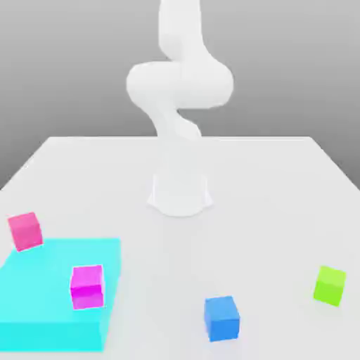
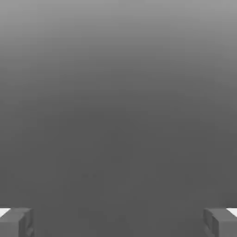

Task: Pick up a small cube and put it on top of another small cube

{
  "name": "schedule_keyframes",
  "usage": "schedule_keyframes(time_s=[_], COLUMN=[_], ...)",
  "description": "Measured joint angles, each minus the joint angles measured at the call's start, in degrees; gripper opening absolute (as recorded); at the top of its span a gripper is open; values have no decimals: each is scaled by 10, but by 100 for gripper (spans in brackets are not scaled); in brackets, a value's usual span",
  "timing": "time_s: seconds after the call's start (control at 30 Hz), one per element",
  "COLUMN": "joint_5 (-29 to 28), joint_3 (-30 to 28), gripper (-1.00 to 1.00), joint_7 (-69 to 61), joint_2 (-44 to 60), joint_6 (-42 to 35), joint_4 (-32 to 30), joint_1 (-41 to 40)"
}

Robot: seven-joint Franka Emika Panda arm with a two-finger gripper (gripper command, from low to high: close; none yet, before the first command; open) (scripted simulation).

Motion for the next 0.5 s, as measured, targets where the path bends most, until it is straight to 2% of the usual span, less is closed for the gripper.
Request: schedule_keyframes(time_s=[0.3,0.5], joint_5=[32,32], joint_3=[34,74], gripper=[0,0], joint_7=[-97,-146], joint_2=[190,314], joint_6=[85,141], joint_4=[-46,-76], joint_1=[100,151])
